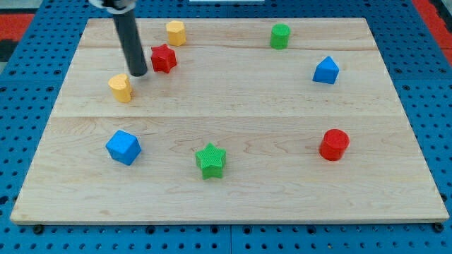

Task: Move the yellow heart below the red star

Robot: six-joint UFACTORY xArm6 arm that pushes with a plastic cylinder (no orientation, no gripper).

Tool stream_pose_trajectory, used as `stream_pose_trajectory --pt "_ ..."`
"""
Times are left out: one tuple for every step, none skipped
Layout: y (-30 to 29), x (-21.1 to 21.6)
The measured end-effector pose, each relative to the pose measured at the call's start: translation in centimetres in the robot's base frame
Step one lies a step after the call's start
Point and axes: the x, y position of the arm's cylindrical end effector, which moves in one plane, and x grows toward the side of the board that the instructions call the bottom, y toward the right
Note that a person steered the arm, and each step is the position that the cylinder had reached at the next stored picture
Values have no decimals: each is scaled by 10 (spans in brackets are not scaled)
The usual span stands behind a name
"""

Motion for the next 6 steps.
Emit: stream_pose_trajectory --pt "-35 0" --pt "-60 7" --pt "-45 34" --pt "-7 34" --pt "17 34" --pt "-10 34"
